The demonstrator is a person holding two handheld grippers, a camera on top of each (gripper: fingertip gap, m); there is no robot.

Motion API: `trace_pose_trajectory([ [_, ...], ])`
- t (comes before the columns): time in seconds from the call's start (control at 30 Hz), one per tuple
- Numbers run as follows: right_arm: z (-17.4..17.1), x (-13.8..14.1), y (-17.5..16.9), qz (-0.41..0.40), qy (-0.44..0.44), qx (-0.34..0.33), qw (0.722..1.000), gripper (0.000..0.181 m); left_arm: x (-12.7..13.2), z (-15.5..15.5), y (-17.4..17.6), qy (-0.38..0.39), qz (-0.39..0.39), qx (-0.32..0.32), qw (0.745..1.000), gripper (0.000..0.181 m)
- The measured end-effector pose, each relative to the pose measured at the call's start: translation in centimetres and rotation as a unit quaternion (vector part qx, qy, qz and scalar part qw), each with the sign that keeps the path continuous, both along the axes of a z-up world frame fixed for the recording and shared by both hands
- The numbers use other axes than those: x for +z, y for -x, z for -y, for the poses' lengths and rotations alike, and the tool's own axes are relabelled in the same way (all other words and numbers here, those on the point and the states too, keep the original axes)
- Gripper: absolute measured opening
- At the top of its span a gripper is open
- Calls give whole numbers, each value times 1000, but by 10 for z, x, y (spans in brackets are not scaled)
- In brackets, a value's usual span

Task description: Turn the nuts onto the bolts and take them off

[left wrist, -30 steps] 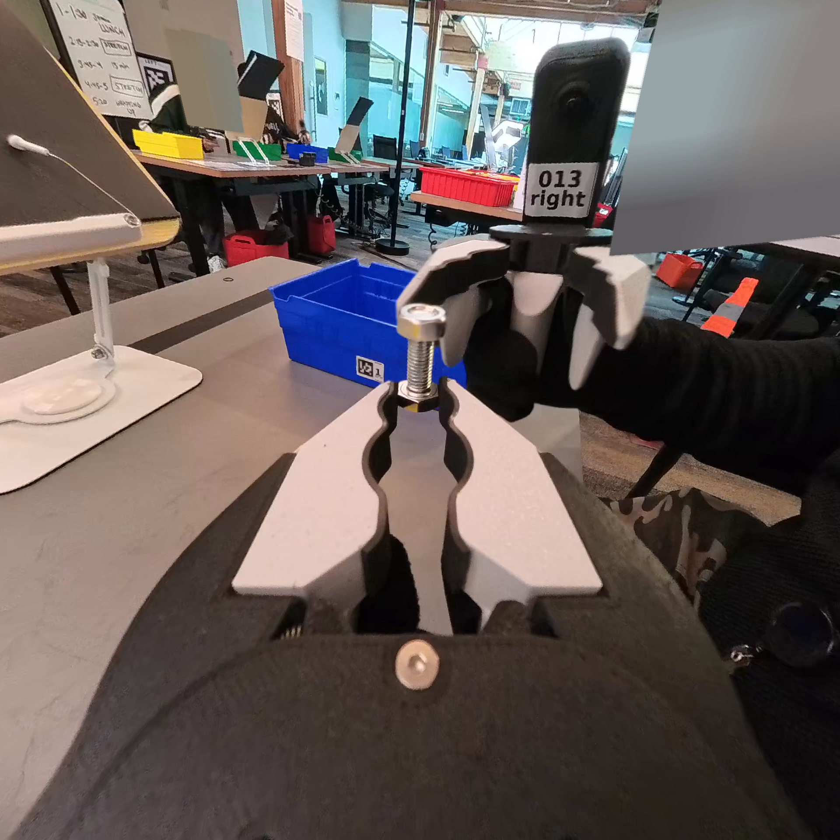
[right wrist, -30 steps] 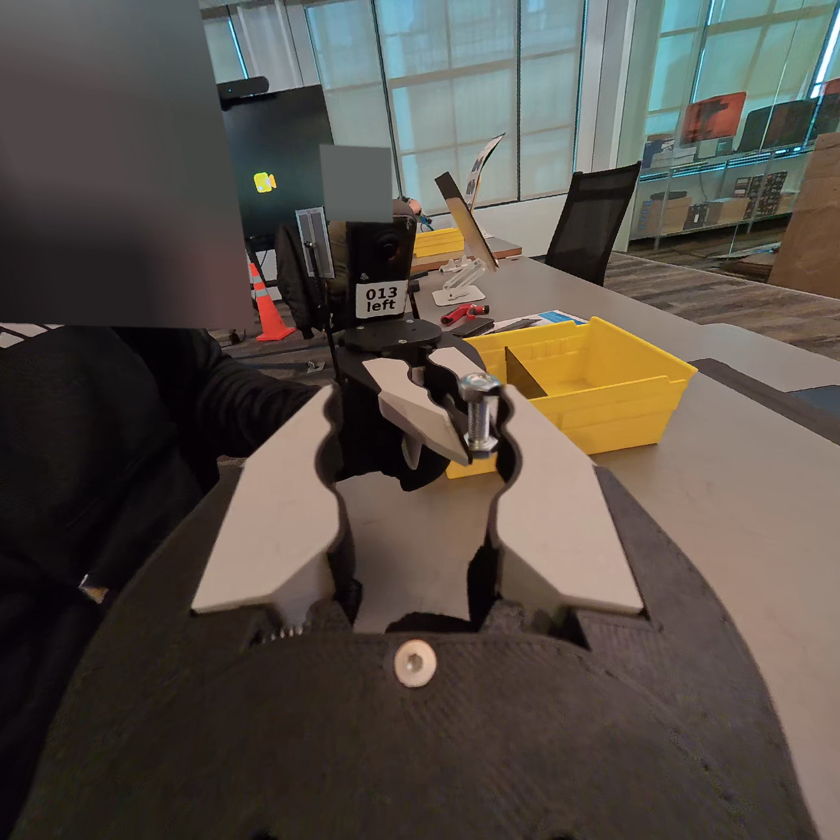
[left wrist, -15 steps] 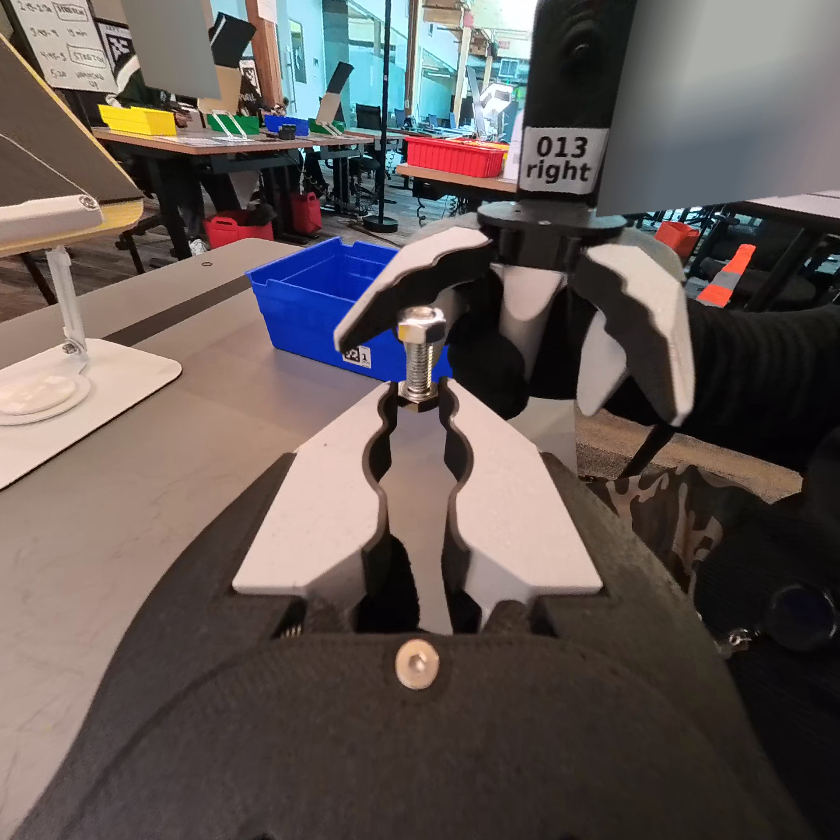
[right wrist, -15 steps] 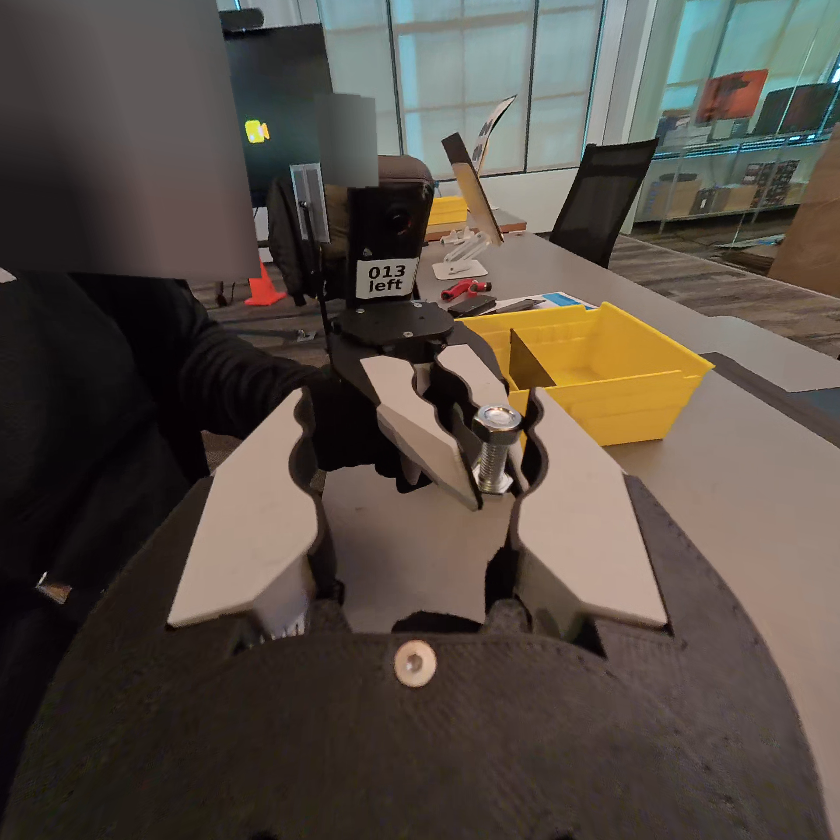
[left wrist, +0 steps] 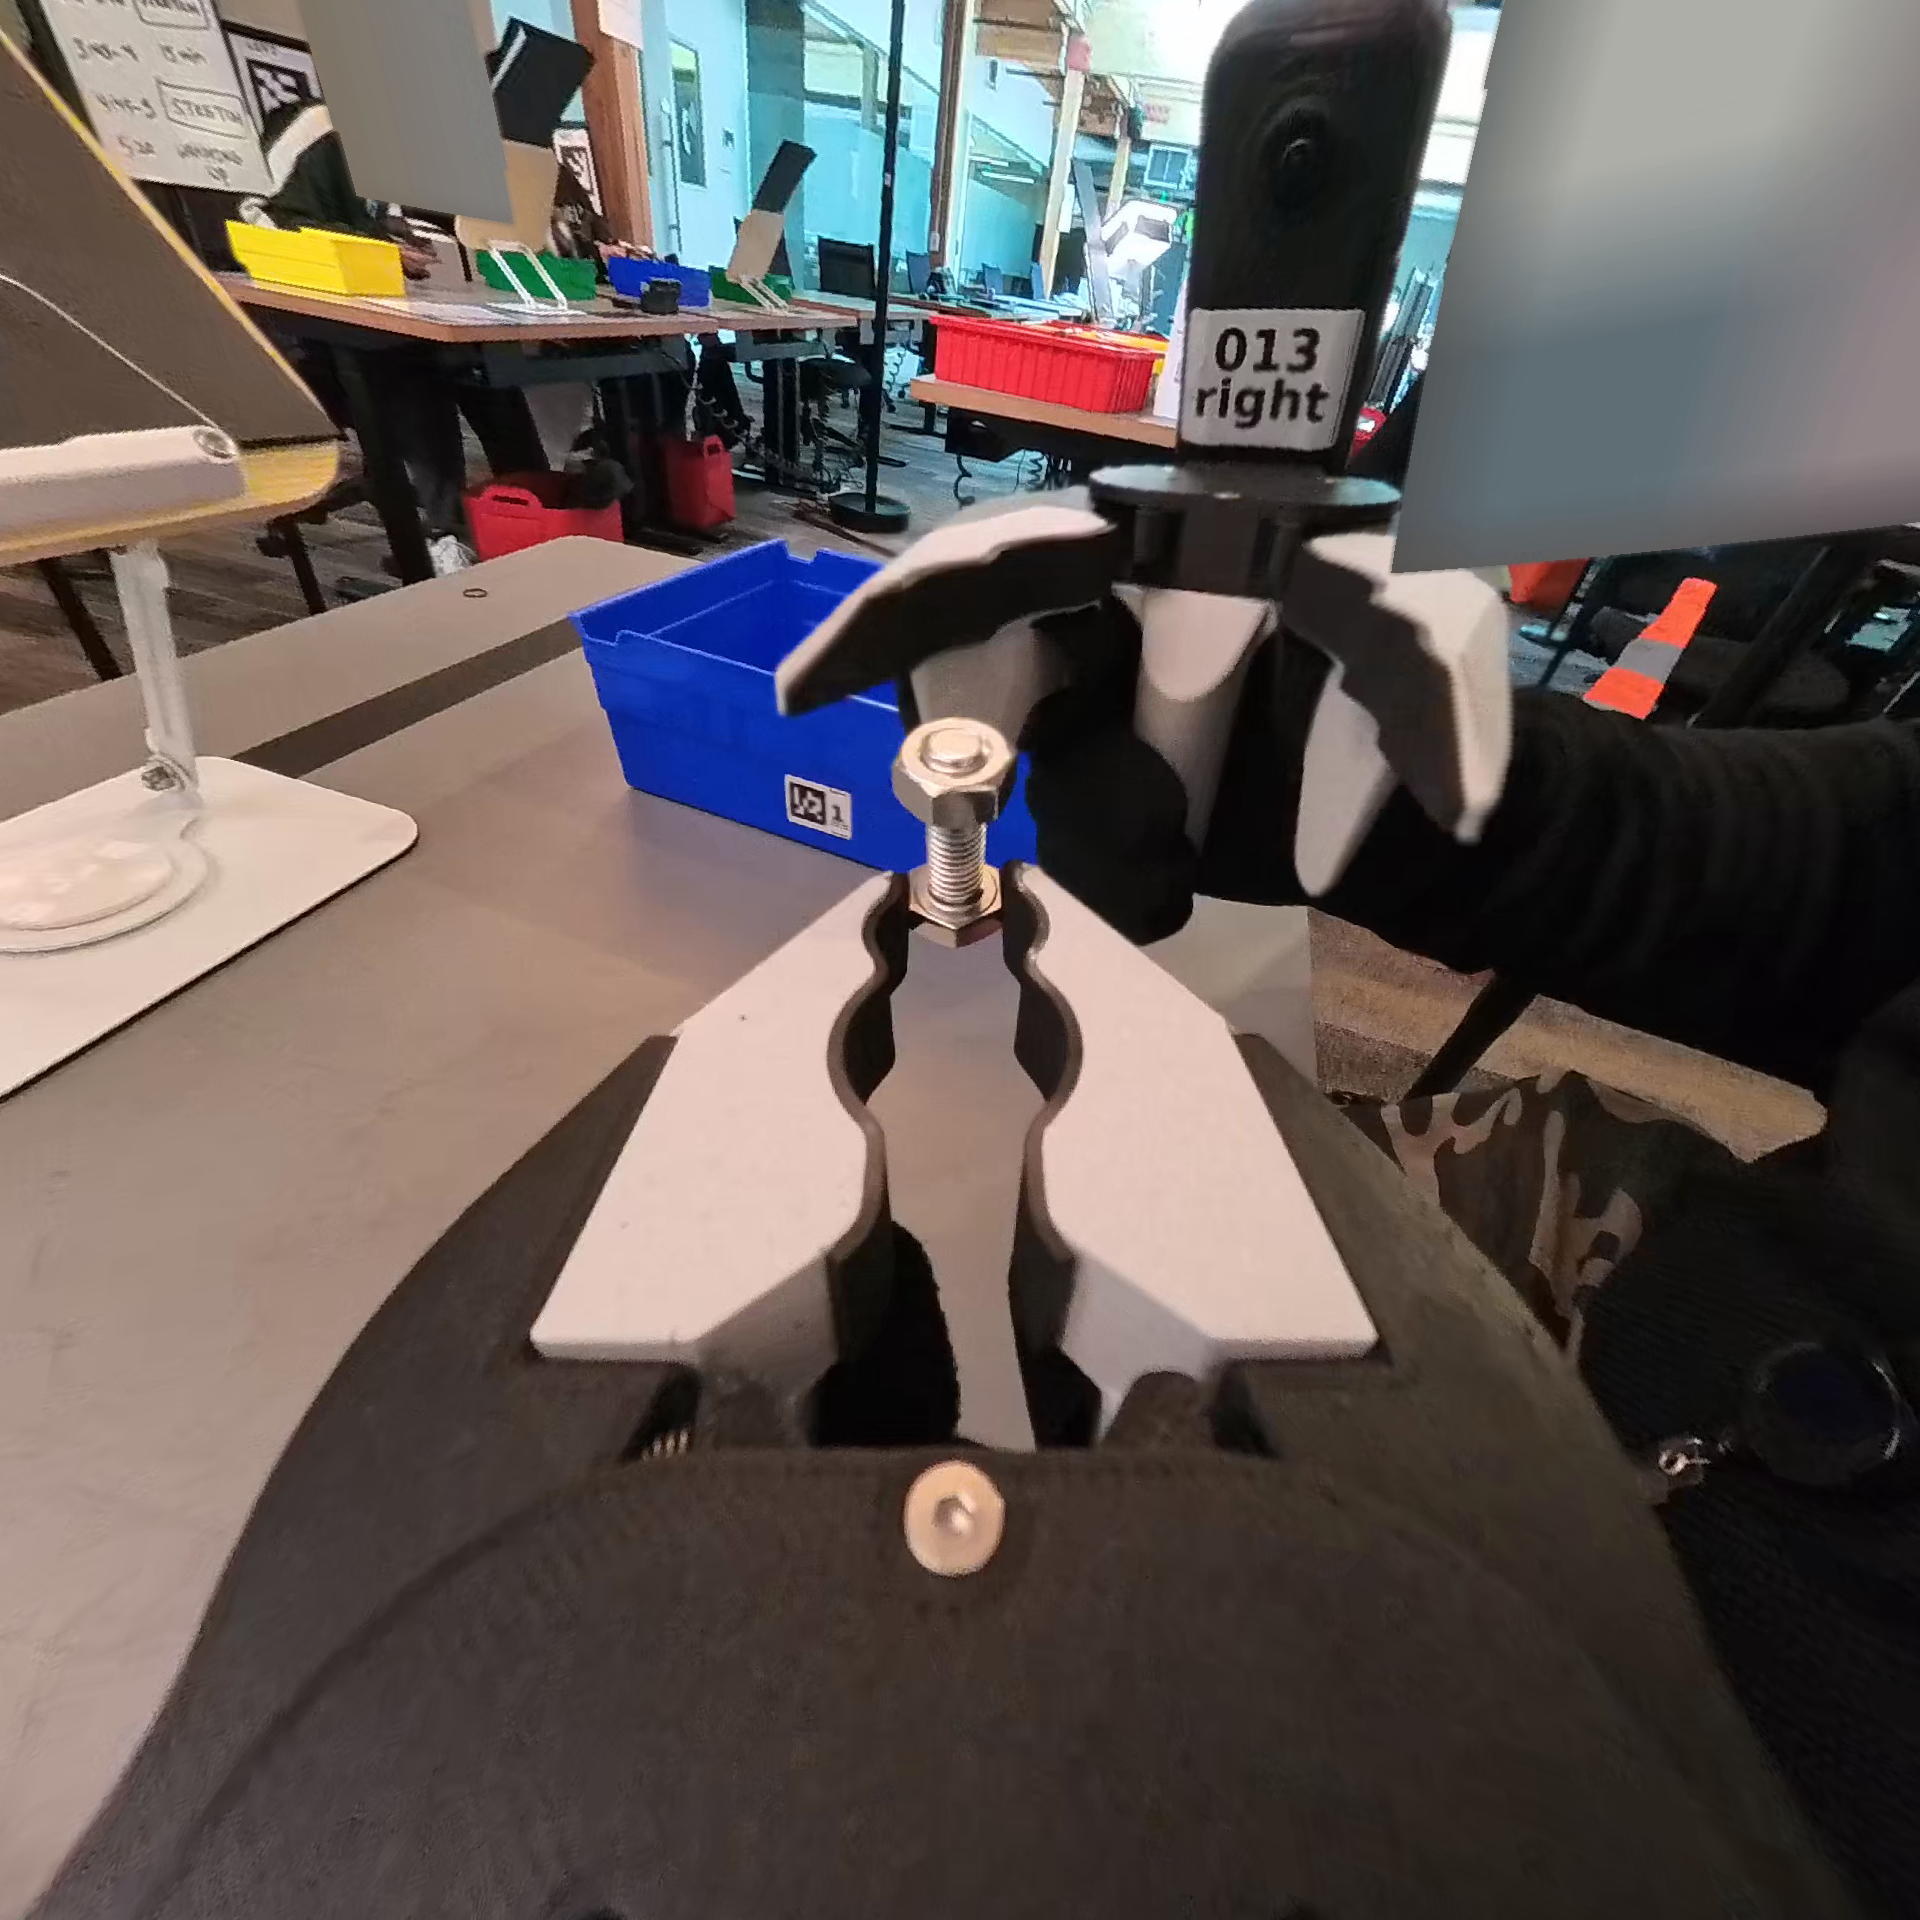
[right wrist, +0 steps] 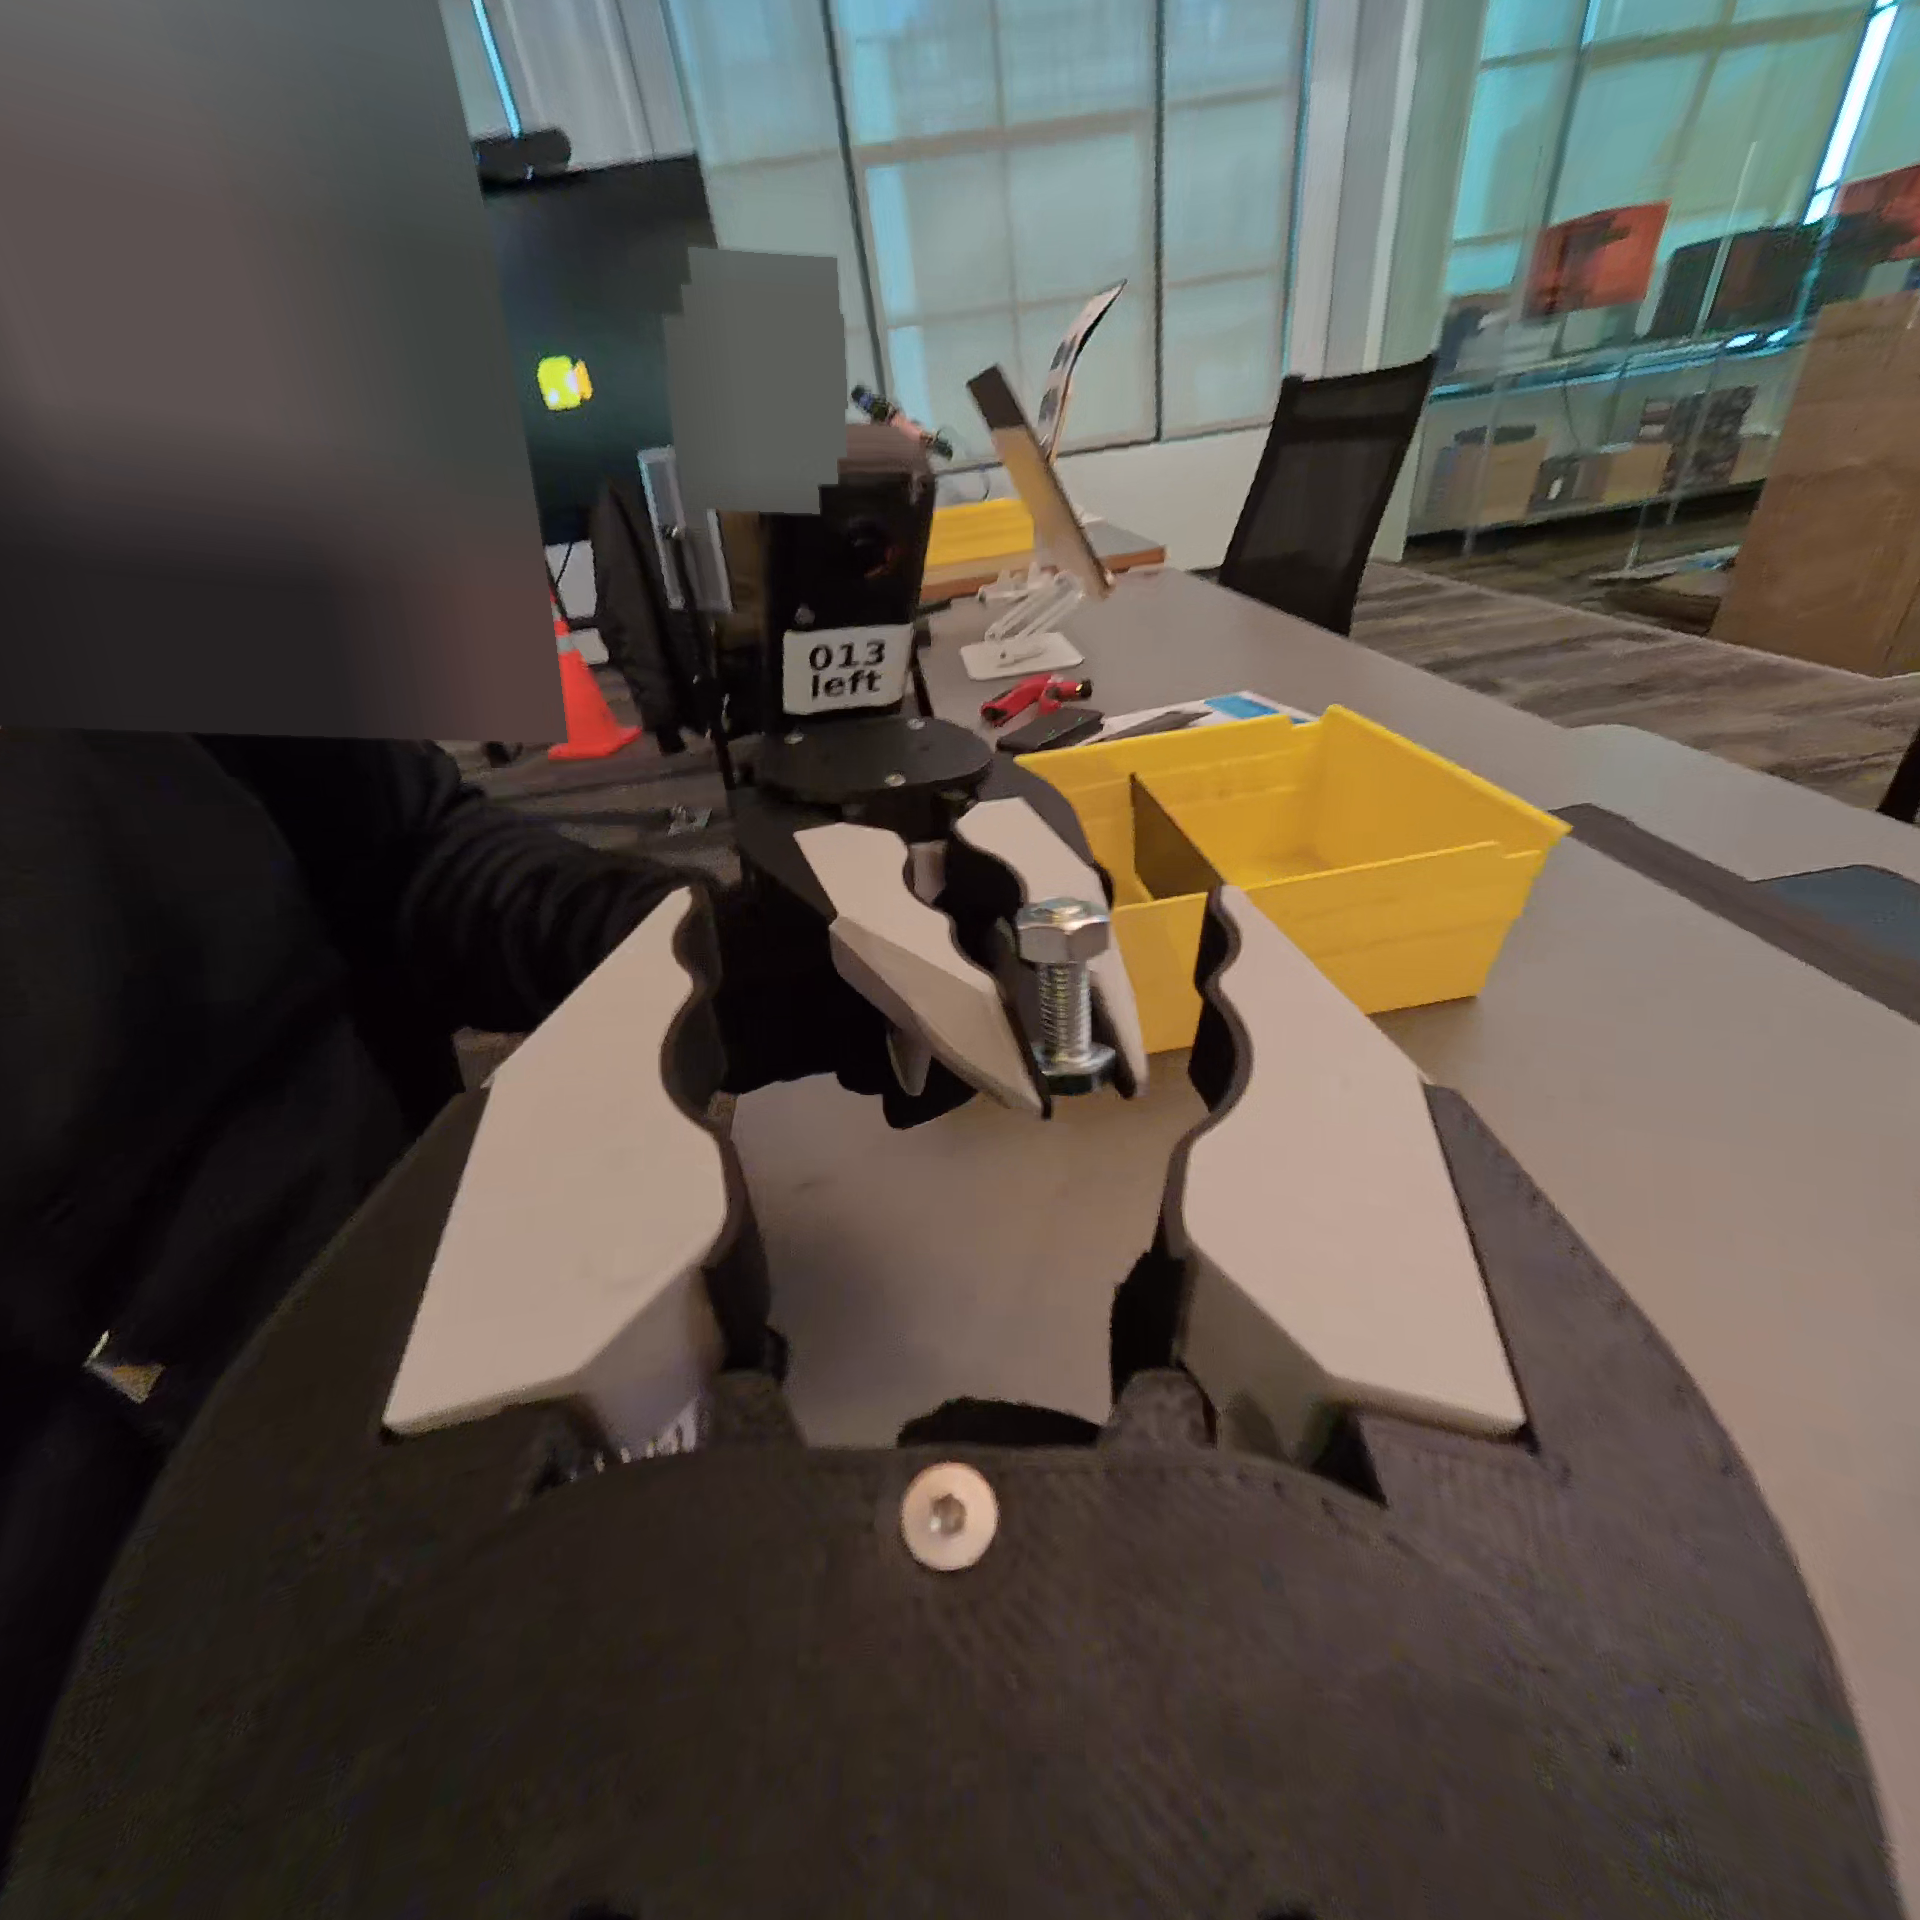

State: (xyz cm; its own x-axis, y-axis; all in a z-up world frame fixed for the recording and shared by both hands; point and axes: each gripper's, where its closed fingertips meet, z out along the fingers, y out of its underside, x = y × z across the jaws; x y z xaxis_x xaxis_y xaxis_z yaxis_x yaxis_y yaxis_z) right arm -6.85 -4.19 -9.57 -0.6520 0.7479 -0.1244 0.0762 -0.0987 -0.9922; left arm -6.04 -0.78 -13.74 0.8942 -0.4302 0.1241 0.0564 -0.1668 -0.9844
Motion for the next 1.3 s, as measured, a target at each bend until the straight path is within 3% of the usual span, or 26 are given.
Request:
trace_pose_trajectory([
  [0.17, 14, -6, -4, 1, -29, 22, 999, 82, 0, -1, 3, 2, 2, 7, 1000, 16],
  [0.2, 13, -3, -7, -9, -29, 24, 999, 71, 1, 0, 4, 1, 6, 7, 1000, 16],
  [0.23, 14, 3, -17, -25, -25, 48, 998, 25, 1, -1, 8, 4, 8, 14, 1000, 16],
  [0.3, 11, 17, -28, -46, 3, 72, 996, 14, 1, 0, 12, 4, 15, 19, 1000, 16],
  [0.47, -14, 14, -7, -25, 18, -12, 999, 77, 1, 0, 7, 4, 11, 9, 1000, 16],
  [0.6, 3, 0, -3, -4, -15, 3, 1000, 86, -2, -1, 2, 8, 4, 2, 1000, 16],
  [0.67, 13, -4, -5, 2, -31, 22, 999, 77, -2, -1, 3, 9, 3, 6, 1000, 16],
  [0.7, 19, -4, -12, -2, -36, 44, 998, 46, -2, -1, 5, 10, 4, 10, 1000, 16],
  [0.73, 28, -2, -26, -9, -38, 90, 995, 0, -2, -1, 7, 11, 7, 15, 1000, 16],
  [0.8, 29, 3, -33, -5, -36, 105, 994, 0, 0, -1, 10, 8, 16, 15, 1000, 16],
  [0.97, 0, 9, -11, -17, -27, 3, 999, 45, 0, 0, 4, 8, 7, 5, 1000, 16],
  [1.1, -5, -2, -2, 8, -52, -31, 998, 43, -7, -2, -4, 17, -34, 0, 999, 16],
  [1.3, 0, -22, 0, 43, -84, -31, 995, 17, -14, -3, -17, 19, -88, -12, 996, 16],
])
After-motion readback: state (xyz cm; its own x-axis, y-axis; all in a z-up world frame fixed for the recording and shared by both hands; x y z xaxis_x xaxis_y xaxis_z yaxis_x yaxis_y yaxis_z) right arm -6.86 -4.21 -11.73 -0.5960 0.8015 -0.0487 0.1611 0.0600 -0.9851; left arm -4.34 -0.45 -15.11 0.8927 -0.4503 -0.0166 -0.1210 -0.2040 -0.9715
